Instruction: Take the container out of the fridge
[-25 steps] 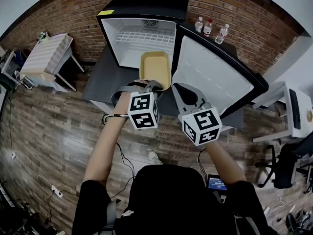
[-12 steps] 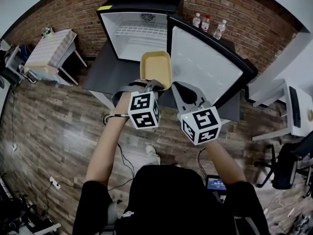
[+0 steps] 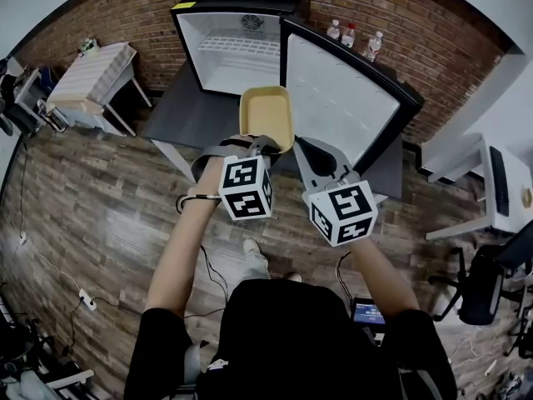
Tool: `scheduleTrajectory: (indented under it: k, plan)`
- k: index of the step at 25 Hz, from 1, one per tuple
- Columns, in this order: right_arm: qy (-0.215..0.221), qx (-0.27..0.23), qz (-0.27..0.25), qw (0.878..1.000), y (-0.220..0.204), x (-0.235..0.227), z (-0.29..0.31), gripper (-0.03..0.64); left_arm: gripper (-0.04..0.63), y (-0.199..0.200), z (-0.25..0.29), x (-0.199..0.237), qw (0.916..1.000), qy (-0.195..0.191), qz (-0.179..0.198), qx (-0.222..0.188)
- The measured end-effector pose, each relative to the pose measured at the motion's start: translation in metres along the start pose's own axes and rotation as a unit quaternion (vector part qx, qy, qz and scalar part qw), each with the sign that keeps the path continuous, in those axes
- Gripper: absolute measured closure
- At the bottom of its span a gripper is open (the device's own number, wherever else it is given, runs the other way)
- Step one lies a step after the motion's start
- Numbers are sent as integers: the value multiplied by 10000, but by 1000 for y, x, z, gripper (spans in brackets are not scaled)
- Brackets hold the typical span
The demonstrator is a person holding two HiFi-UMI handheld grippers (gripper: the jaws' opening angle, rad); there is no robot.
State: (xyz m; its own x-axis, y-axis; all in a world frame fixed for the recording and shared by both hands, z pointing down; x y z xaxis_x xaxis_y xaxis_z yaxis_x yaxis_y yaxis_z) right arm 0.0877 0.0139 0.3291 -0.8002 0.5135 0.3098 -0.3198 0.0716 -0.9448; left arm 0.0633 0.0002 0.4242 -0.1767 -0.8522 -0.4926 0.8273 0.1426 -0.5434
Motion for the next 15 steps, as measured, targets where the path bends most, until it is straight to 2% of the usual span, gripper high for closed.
scheduleTrajectory:
  k: [15]
  plan:
    - [118,-175,22,9998,0,10,-44,577,565,16,-16,-35,9998,171,-54,53]
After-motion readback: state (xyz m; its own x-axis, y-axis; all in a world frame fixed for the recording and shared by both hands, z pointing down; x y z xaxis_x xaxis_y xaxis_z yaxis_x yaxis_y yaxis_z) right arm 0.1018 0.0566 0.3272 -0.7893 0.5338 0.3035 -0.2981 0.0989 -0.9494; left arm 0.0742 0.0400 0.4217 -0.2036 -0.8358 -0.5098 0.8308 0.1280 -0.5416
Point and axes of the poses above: the fingertips, and each gripper's own axes: z forward along the fingers, x to its left, y out of its top, the point moved 1 cm from there along -z, backward along the fingers, and after that the axes turned 15 degrees about -z, right-handed, at the moved point
